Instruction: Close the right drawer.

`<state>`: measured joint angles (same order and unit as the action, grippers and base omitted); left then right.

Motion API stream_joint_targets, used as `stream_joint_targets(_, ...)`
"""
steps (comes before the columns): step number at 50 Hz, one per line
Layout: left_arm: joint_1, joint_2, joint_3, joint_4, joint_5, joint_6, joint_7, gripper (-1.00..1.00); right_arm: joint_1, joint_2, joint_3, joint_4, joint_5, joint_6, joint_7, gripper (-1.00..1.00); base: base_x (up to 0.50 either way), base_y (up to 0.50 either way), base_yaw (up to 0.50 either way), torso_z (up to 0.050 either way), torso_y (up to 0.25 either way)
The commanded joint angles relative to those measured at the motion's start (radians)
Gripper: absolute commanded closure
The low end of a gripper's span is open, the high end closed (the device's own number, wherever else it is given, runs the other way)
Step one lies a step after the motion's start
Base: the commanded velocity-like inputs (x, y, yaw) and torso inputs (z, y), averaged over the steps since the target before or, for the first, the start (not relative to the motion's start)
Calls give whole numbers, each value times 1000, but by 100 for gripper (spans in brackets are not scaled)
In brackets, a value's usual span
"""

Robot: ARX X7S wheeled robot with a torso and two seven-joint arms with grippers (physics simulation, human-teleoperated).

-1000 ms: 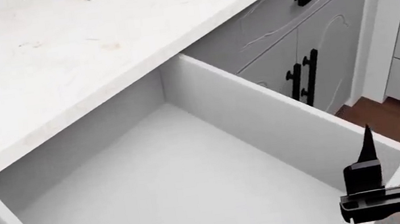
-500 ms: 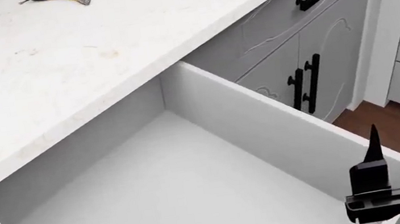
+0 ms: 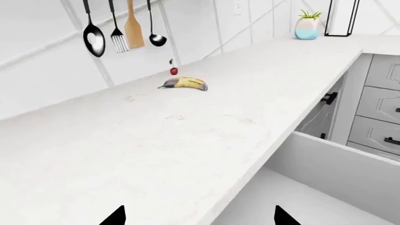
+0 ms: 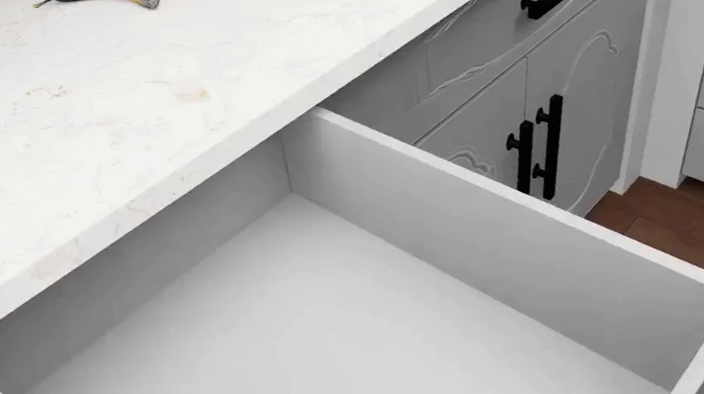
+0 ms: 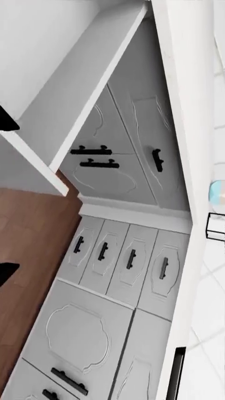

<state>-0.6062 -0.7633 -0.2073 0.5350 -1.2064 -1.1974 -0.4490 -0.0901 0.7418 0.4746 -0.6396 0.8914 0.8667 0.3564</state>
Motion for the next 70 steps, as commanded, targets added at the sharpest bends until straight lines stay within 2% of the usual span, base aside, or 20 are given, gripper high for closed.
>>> stream_joint_targets(1, 12, 13, 16, 1, 11, 16, 2, -100, -218, -71, 88, 32, -64, -111, -111, -100, 0, 0, 0, 0, 0)
stream_joint_targets(7, -8, -1, 13, -1, -4, 8, 3, -100, -235, -96, 52, 73, -107, -150, -137, -100, 0, 0, 0, 0, 0)
stream_joint_targets(18, -8, -5, 11, 1, -17, 6, -8, -100, -188, -136, -116, 173, -203, -209, -175, -100, 0, 0, 0, 0, 0)
stream_joint_targets(31, 7, 8, 23, 4, -7, 20, -15, -100, -81, -149, -282, 235, -267, -215, -204, -100, 0, 0, 0, 0, 0)
stream_joint_targets(41, 24, -14, 0, 6, -22, 22, -8, -100, -27, -176, -389, 306, -321, -247, -237, -100, 0, 0, 0, 0, 0)
stream_joint_targets(50, 32, -13, 4, 7, -22, 27, -11, -100, 105, -214, -501, 403, -370, -257, -271, -100, 0, 0, 0, 0, 0)
stream_joint_targets(70, 60, -24, -13, 7, -23, 44, -7, -100, 299, -285, -643, 551, -435, -276, -322, -100, 0, 0, 0, 0, 0)
